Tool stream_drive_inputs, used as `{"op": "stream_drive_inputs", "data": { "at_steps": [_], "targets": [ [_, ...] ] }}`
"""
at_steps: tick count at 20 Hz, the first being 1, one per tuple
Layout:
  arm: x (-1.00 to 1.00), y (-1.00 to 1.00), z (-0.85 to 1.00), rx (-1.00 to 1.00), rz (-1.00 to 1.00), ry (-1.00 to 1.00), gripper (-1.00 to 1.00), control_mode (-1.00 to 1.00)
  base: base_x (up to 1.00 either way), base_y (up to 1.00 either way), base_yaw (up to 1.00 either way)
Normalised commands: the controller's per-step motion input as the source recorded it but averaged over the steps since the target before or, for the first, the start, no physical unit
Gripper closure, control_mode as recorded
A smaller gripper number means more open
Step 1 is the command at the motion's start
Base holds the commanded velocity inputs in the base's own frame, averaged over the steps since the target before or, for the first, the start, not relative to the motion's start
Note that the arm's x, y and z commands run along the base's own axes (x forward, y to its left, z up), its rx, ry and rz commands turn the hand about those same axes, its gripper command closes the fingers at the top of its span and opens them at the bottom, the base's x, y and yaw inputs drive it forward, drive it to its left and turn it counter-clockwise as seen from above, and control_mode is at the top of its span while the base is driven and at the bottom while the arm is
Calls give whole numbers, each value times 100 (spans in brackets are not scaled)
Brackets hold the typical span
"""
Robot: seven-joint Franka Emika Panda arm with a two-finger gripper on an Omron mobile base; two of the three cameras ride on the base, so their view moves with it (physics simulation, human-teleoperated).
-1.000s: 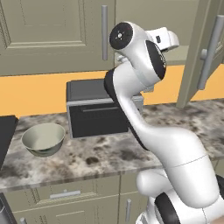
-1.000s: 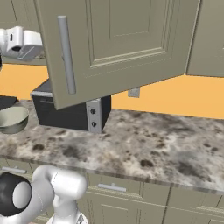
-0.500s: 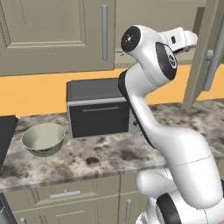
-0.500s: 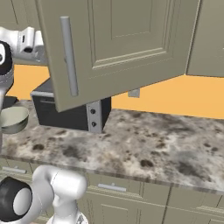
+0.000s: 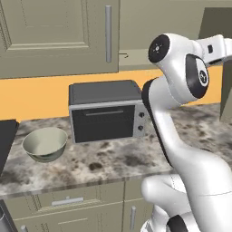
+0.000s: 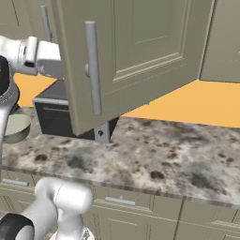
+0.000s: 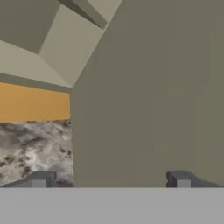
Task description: Open the cabinet and move the ladle to the pot. Then close the cabinet.
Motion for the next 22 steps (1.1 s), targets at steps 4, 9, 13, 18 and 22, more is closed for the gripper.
{"op": "stream_drive_inputs", "data": {
  "at_steps": [4, 9, 13, 18, 22],
  "targets": [
    [-51, 2, 1, 0, -4, 0, -100, -100, 0, 0, 0],
    [-16, 88, 1, 12, 7, 2, -100, -100, 0, 0, 0],
    [0, 100, 4, 18, 20, 7, -100, -100, 0, 0, 0],
    [5, 83, 16, 23, 22, 4, -100, -100, 0, 0, 0],
    [30, 50, 11, 25, 19, 0, -100, -100, 0, 0, 0]
  ]
}}
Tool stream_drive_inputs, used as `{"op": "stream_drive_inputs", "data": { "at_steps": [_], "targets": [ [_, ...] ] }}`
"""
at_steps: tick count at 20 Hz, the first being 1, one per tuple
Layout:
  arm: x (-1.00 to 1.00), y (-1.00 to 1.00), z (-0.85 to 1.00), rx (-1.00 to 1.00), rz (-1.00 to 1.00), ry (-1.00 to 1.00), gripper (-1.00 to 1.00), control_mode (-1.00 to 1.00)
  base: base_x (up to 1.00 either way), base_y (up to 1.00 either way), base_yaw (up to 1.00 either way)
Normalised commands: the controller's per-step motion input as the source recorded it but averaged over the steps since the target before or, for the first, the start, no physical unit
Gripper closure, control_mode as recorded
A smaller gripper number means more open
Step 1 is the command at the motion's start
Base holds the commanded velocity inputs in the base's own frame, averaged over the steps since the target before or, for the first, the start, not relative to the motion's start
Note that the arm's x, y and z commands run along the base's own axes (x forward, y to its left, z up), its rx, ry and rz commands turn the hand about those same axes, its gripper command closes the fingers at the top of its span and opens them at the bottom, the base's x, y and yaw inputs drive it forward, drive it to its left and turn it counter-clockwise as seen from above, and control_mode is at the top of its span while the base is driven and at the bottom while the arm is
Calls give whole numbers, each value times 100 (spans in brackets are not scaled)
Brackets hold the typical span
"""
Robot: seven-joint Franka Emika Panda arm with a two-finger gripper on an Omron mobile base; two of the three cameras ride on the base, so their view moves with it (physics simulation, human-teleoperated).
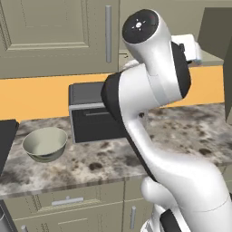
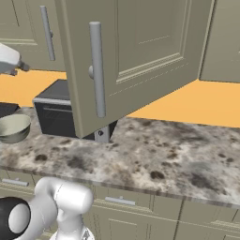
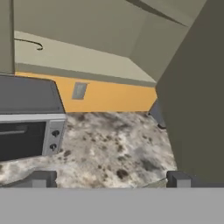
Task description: Open the cabinet and move the ladle to the pot. Then close the cabinet.
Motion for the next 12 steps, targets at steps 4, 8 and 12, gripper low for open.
{"op": "stream_drive_inputs", "data": {
  "at_steps": [4, 8, 12],
  "targets": [
    [61, 28, 3, 21, 14, -4, -100, -100, 0, 0, 0],
    [68, 21, 0, 19, 13, -4, -100, -100, 0, 0, 0],
    [58, 17, -6, 18, 12, -1, -100, -100, 0, 0, 0]
  ]
}}
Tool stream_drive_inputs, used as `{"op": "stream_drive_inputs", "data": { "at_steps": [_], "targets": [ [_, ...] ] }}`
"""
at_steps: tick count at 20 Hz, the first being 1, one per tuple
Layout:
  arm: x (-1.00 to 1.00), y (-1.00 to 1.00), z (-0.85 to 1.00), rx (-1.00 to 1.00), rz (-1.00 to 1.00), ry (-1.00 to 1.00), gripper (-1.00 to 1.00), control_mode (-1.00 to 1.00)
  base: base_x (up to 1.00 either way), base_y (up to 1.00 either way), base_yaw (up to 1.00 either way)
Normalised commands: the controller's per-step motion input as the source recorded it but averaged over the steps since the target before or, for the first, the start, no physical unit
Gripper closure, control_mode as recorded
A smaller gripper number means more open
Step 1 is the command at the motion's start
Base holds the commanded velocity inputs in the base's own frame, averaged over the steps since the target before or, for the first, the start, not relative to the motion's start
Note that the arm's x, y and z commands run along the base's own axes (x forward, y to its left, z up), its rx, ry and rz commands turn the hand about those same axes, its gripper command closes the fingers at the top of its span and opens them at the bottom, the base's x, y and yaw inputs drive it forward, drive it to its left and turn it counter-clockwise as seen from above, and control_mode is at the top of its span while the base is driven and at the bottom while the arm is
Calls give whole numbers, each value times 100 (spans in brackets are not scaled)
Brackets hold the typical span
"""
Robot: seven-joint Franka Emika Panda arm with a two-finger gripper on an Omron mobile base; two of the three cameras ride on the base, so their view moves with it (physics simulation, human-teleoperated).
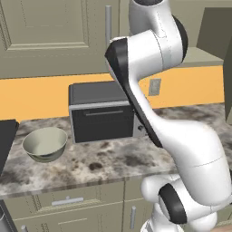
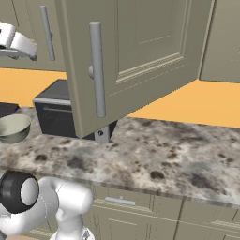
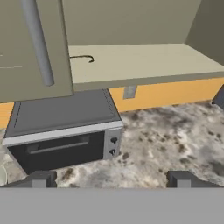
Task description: Open the cabinet and move the ladle to the pot. Then close the cabinet.
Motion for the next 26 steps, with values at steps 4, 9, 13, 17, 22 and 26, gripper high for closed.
{"op": "stream_drive_inputs", "data": {
  "at_steps": [4, 9, 13, 17, 22, 26],
  "targets": [
    [54, 14, -15, 15, 10, 0, -100, -100, 0, 0, 0],
    [58, 15, -17, 9, 8, -2, -100, -100, 0, 0, 0],
    [44, 23, -19, 0, 9, -10, -100, -100, 0, 0, 0],
    [42, 19, -12, 0, 7, -17, -100, -100, 0, 0, 0],
    [61, 3, -2, 0, 4, -9, -100, -100, 0, 0, 0],
    [67, 0, 0, 0, 0, -1, -100, -100, 0, 0, 0]
  ]
}}
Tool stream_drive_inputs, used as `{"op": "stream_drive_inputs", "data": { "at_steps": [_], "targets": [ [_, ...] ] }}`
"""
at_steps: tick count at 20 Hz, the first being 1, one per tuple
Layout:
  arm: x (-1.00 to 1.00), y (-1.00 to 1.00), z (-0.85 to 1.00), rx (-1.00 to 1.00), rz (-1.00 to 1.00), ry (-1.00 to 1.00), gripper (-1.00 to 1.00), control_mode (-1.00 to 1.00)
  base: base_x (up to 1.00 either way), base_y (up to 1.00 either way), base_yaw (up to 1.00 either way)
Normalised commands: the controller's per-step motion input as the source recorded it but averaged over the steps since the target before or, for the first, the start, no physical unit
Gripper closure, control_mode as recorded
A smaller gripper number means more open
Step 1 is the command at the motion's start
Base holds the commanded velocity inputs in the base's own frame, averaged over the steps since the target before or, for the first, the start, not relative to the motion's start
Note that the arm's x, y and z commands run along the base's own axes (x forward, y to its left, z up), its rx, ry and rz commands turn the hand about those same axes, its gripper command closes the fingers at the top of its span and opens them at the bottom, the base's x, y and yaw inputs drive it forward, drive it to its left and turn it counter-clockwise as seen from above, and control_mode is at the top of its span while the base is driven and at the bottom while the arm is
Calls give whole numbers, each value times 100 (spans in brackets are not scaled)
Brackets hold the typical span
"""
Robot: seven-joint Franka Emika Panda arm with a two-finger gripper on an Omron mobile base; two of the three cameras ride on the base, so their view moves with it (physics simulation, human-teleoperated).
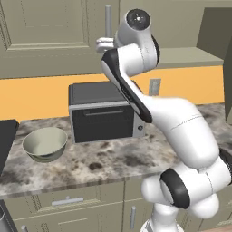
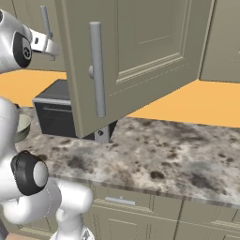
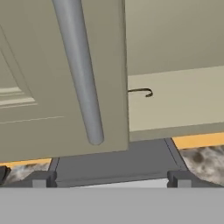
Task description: Open the cabinet and move the ladle to the pot. Then close the cabinet.
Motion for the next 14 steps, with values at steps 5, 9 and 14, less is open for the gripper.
{"op": "stream_drive_inputs", "data": {
  "at_steps": [5, 9, 14],
  "targets": [
    [67, 2, 0, 0, 0, 0, -100, -100, 0, 0, 0],
    [58, 6, 0, 0, 0, 0, -100, -100, 0, 0, 0],
    [55, 13, 0, 0, 0, 0, -100, -100, 0, 0, 0]
  ]
}}
